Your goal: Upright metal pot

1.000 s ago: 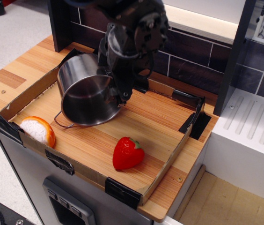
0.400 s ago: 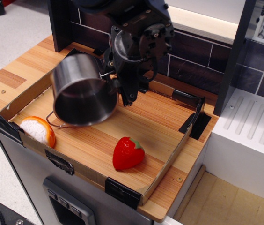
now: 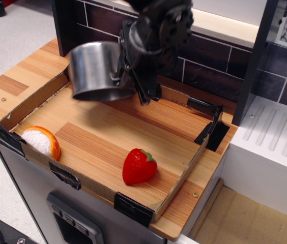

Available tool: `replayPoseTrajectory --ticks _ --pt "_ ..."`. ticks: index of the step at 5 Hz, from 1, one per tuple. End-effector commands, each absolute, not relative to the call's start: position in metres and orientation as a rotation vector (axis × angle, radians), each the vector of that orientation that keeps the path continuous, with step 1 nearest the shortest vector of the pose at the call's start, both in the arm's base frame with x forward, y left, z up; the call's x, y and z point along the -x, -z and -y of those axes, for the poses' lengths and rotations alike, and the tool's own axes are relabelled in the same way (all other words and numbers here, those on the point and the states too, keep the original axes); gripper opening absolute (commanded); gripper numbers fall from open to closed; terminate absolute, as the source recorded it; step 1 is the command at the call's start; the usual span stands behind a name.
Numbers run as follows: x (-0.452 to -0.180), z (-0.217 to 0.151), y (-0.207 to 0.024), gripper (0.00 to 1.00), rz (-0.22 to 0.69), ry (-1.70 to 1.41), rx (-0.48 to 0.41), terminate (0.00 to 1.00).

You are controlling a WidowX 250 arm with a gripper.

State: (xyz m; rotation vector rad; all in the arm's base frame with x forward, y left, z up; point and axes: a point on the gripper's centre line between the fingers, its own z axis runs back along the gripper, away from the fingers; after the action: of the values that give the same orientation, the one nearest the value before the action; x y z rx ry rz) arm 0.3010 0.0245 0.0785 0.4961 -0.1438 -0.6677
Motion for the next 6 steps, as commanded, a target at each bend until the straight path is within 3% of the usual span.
replayPoseTrajectory --ticks 1,3,5,6 --pt "-0.329 -0.041 -0.111 0.0 0.074 0.569 -0.207 0.0" --pt "-0.322 -0.044 -0.124 0.0 -0.034 0.511 0.175 0.0" --pt "-0.307 -0.05 -0.116 0.0 -0.128 0.48 0.538 0.0" --pt "-0.304 -0.054 -0.111 0.0 -0.103 0.498 0.606 0.0"
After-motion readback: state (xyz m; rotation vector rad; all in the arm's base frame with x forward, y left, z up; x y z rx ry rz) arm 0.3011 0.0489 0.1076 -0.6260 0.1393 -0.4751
